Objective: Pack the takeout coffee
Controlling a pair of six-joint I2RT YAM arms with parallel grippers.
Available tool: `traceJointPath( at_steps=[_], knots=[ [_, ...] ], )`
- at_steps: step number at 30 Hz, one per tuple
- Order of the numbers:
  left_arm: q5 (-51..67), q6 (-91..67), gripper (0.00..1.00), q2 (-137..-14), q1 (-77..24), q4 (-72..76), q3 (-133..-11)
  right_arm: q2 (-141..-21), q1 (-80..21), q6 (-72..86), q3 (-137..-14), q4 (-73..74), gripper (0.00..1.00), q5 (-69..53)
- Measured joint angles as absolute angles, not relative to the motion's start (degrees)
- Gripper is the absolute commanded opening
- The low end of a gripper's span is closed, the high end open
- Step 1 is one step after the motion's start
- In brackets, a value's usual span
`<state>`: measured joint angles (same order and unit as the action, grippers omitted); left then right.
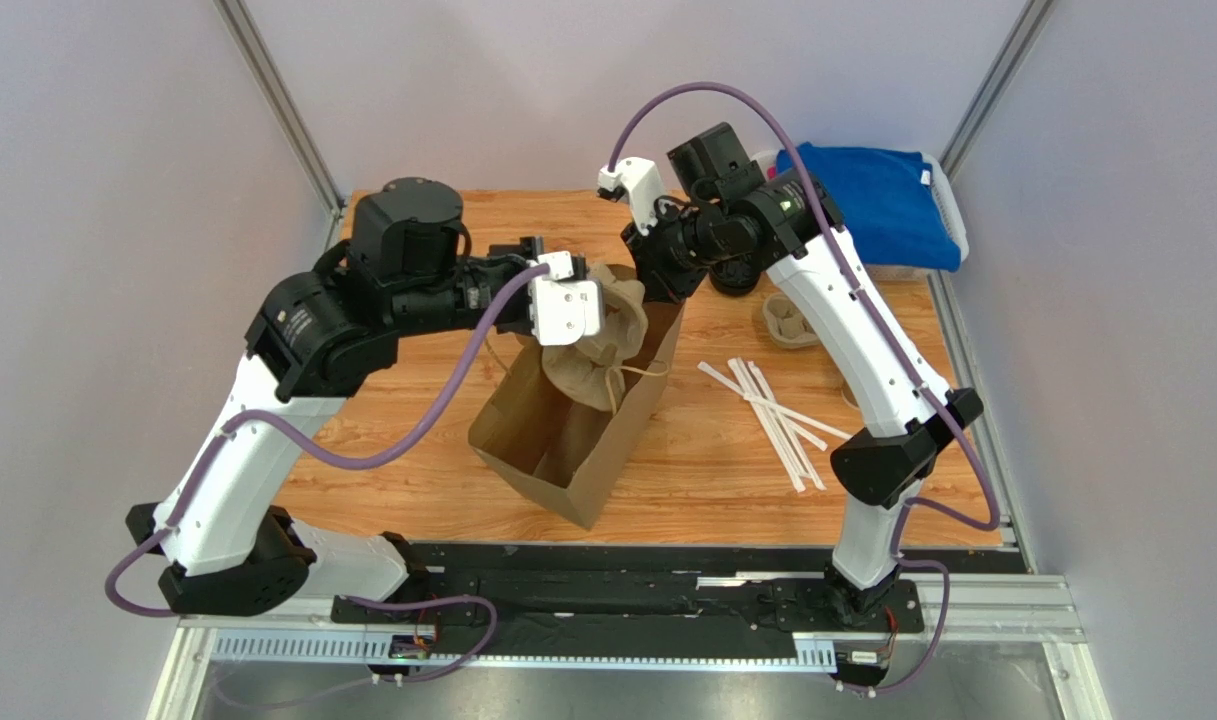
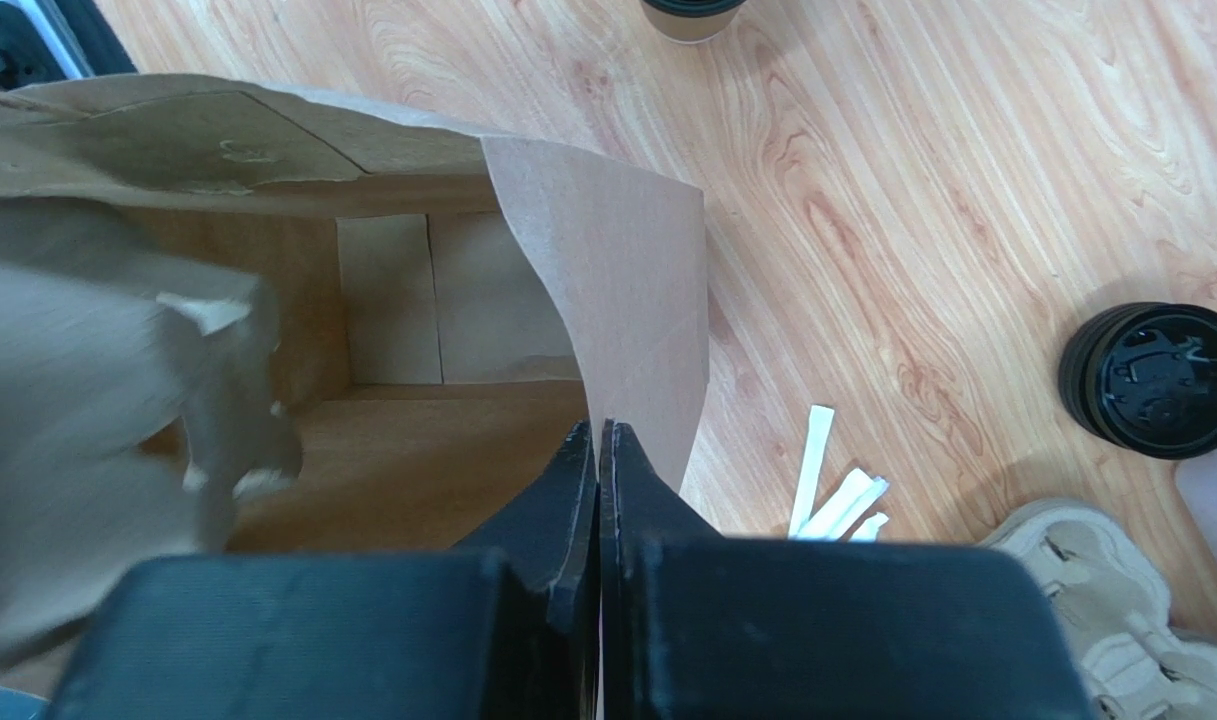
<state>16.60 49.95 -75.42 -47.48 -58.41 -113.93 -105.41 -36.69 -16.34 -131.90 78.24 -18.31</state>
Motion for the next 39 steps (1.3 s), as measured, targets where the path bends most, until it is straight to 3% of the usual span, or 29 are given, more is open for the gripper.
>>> traceJointPath(
  at_steps=[22,39],
  knots=[
    [18.02,45.82,0.00,-79.77,-47.62,-66.35,-100.97,-96.88,-36.69,-17.87,-119.02,71.09,0.00,-24.99],
    [14.85,34.44,0.00,-80.97,-47.66,-60.23,-89.45,-95.33,-36.69,-17.63,-114.02,68.25,0.00,-27.40]
  ],
)
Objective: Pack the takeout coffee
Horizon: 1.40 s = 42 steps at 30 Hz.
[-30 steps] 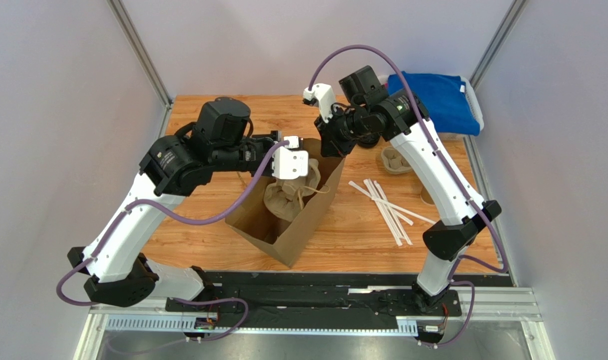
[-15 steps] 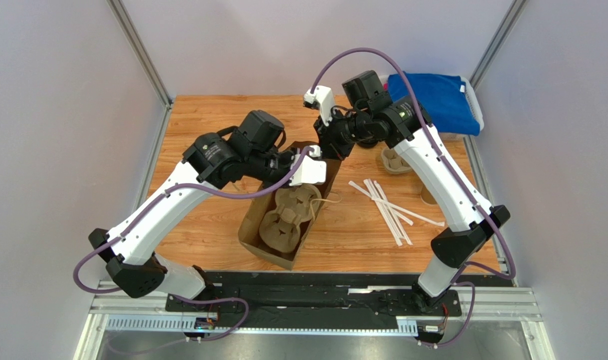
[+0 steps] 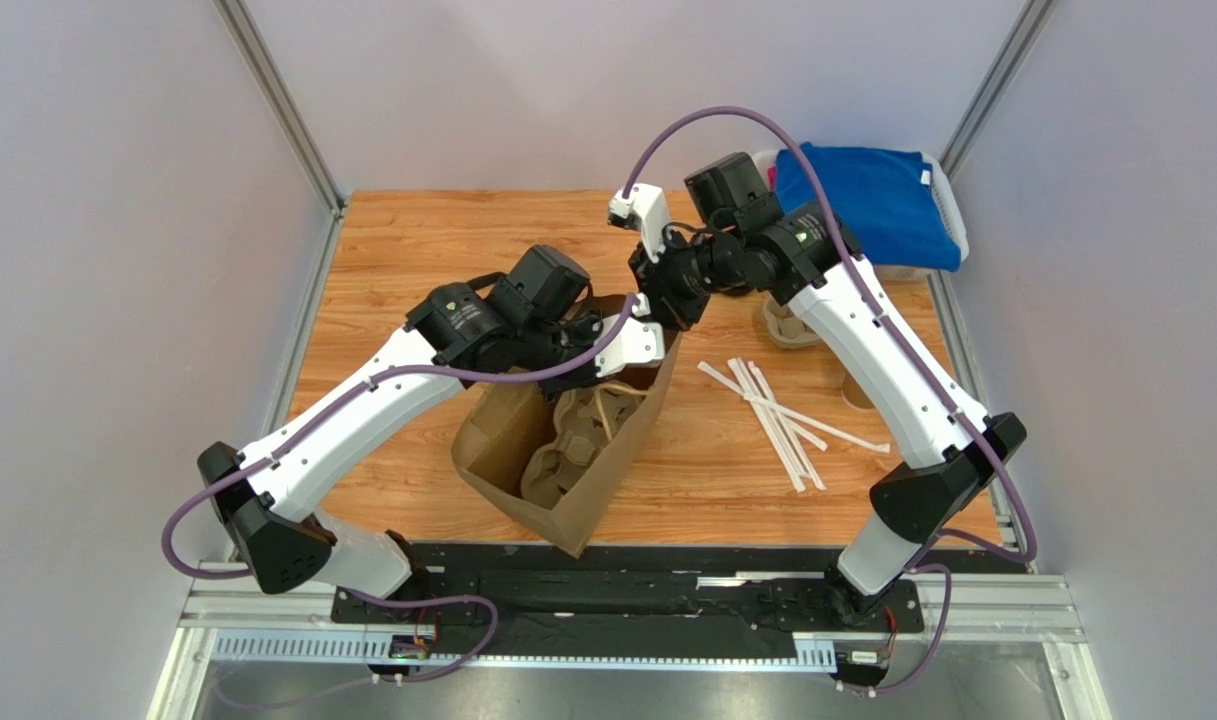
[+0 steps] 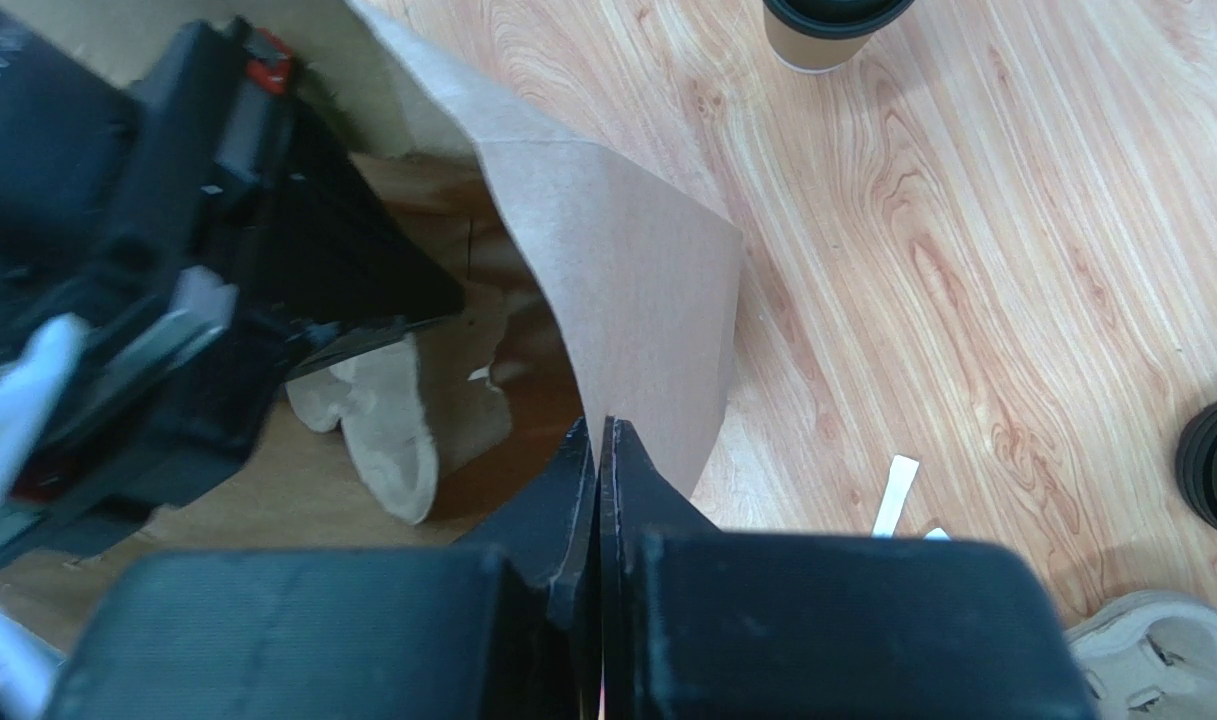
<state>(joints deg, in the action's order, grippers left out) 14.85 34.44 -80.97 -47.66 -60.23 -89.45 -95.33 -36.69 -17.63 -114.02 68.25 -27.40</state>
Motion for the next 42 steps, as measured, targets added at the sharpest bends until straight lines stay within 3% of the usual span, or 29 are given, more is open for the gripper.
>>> traceJointPath(
  at_steps=[25,28,35,42],
  knots=[
    [12.56,29.67,0.05,-77.67,-48.36,-51.94,-79.13,-92.36,-36.69,-16.93,-106.39,63.57,0.00,-28.40],
    [12.16,29.61,0.10,-77.65,-48.36,-51.86,-79.09,-92.03,-36.69,-16.95,-106.06,63.31,0.00,-28.40],
    [11.99,28.29,0.46,-77.58,-48.36,-52.51,-78.91,-91.50,-36.69,-17.08,-106.00,62.35,0.00,-28.71],
    [11.92,26.20,0.60,-77.58,-48.36,-56.71,-85.45,-89.60,-36.69,-18.11,-104.97,59.99,0.00,-28.82]
  ],
)
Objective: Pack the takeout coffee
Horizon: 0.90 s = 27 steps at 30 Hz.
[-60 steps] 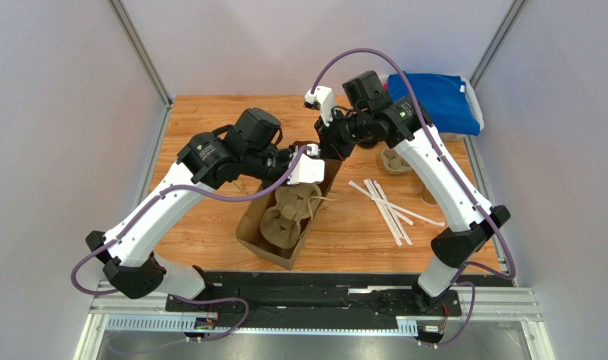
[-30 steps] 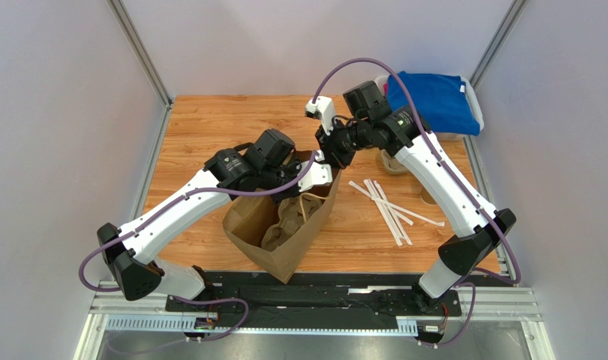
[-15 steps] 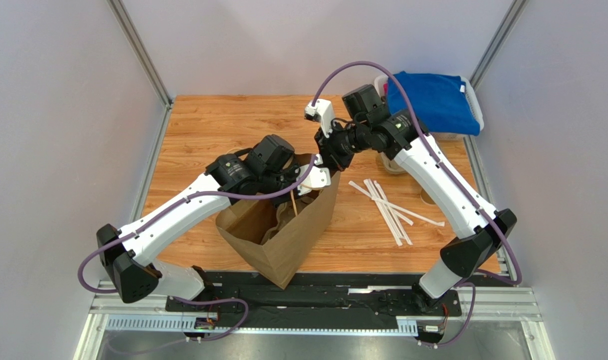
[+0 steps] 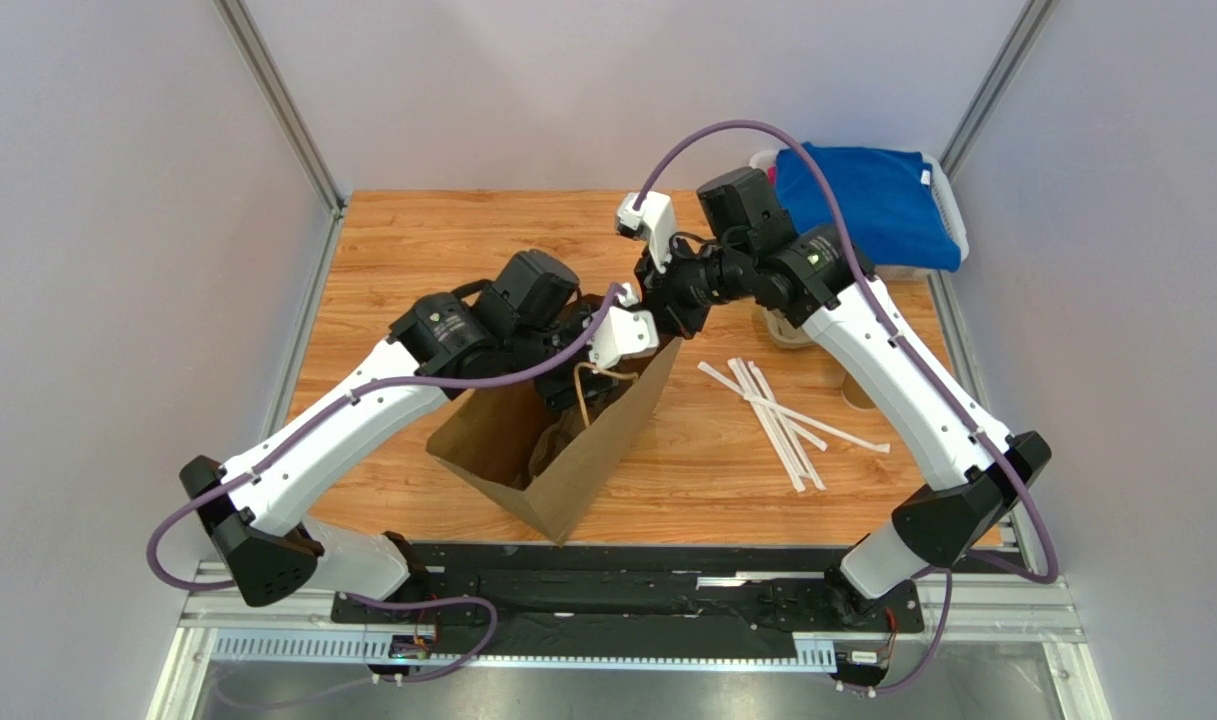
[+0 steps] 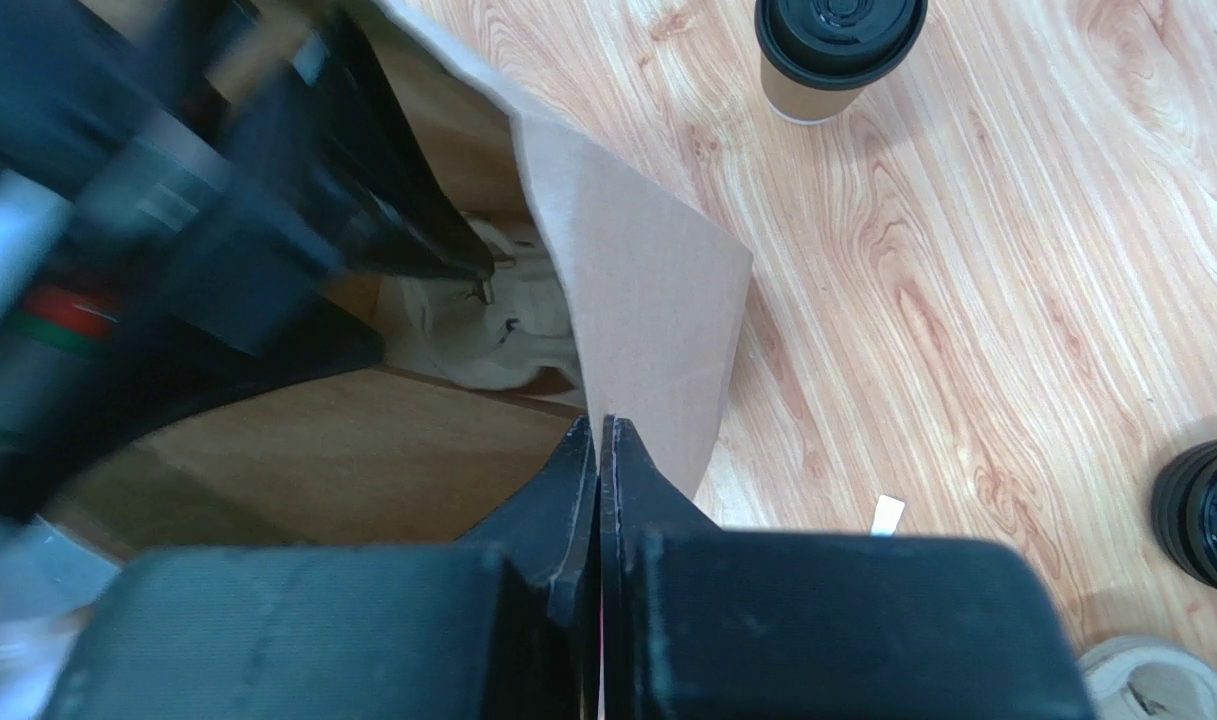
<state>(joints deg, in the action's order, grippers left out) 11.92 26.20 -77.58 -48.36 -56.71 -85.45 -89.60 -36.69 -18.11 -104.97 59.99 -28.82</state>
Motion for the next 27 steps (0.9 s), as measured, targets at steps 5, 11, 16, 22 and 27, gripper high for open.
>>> traceJointPath(
  at_steps=[5,11,16,22,27],
  knots=[
    [11.97,25.56,0.62,-77.06,-48.36,-57.06,-90.28,-88.62,-36.69,-19.16,-102.89,59.61,0.00,-28.51],
    [13.06,24.75,0.63,-74.24,-48.36,-57.04,-91.55,-88.23,-36.69,-20.23,-100.97,59.18,0.00,-27.38],
    [14.28,23.75,0.67,-69.95,-48.36,-54.08,-91.55,-86.43,-36.69,-21.08,-99.00,59.13,0.00,-26.52],
    [16.19,21.26,0.76,-64.79,-48.36,-47.99,-91.55,-84.64,-36.69,-22.48,-97.80,58.89,0.00,-25.78],
    [15.29,17.45,0.81,-60.55,-48.36,-40.60,-91.42,-82.46,-36.69,-23.70,-95.33,57.95,0.00,-25.54]
  ],
)
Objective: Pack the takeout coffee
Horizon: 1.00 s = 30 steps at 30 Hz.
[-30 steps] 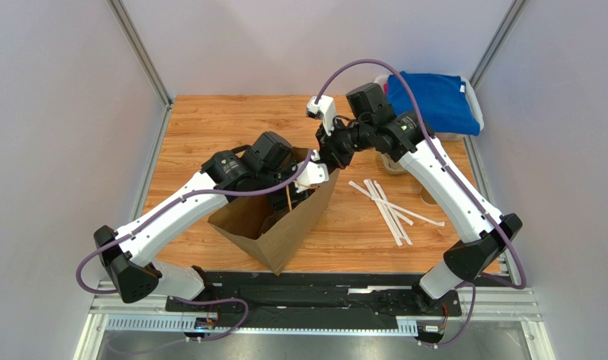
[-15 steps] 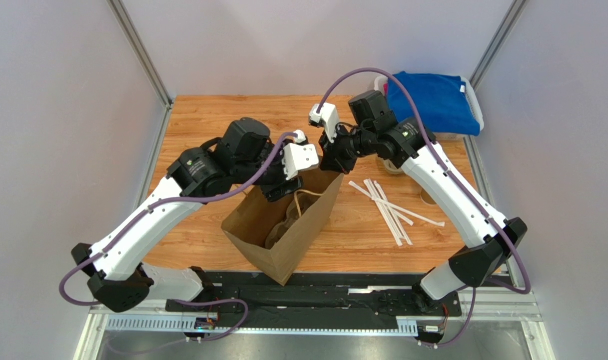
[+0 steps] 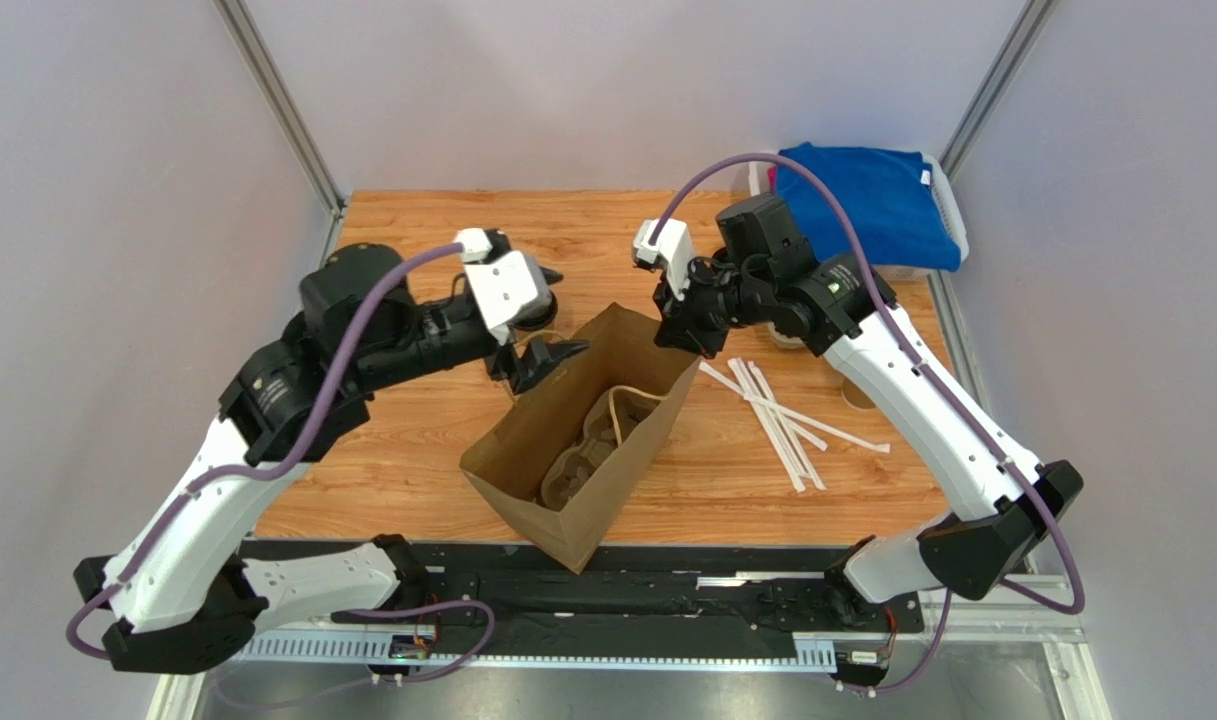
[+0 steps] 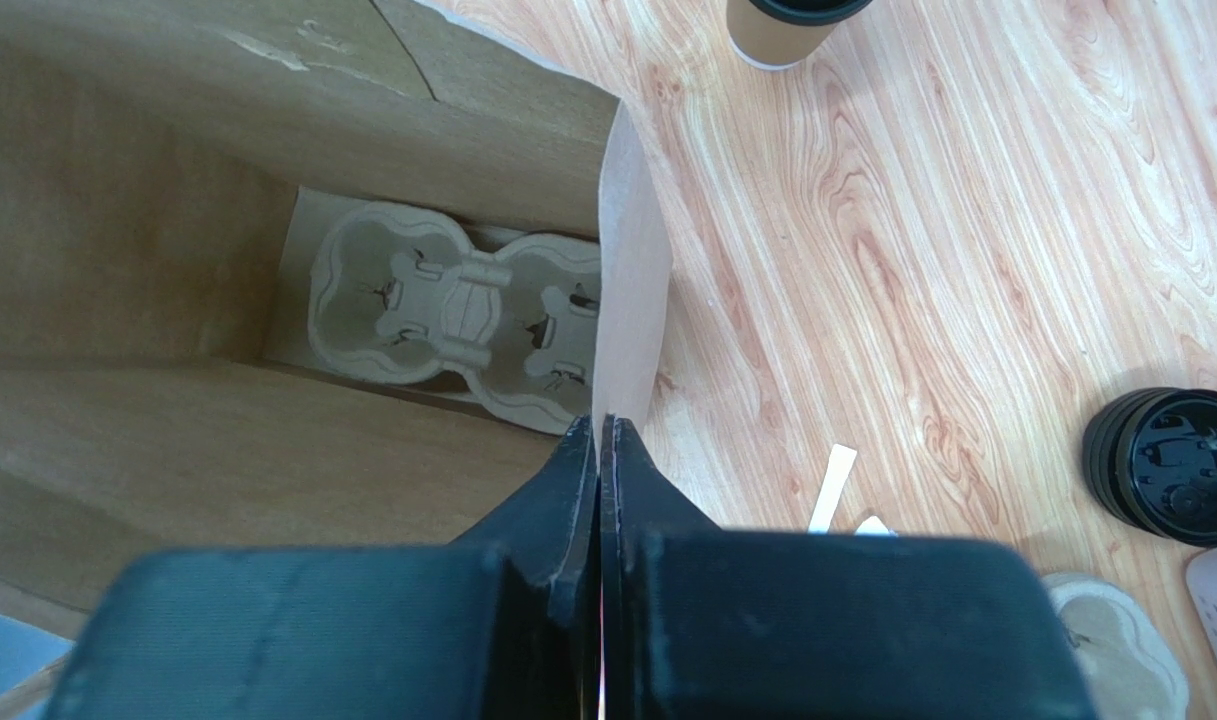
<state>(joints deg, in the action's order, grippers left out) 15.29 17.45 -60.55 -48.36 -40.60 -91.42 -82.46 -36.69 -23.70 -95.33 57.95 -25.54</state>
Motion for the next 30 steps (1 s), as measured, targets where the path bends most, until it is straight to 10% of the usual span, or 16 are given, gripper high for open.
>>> traceJointPath(
  at_steps=[30],
  knots=[
    [12.60,-3.38,0.89,-72.49,-20.38,-34.22,-80.60,-72.95,-36.84,-28.91,-89.71,56.27,0.00,-21.96]
  ],
)
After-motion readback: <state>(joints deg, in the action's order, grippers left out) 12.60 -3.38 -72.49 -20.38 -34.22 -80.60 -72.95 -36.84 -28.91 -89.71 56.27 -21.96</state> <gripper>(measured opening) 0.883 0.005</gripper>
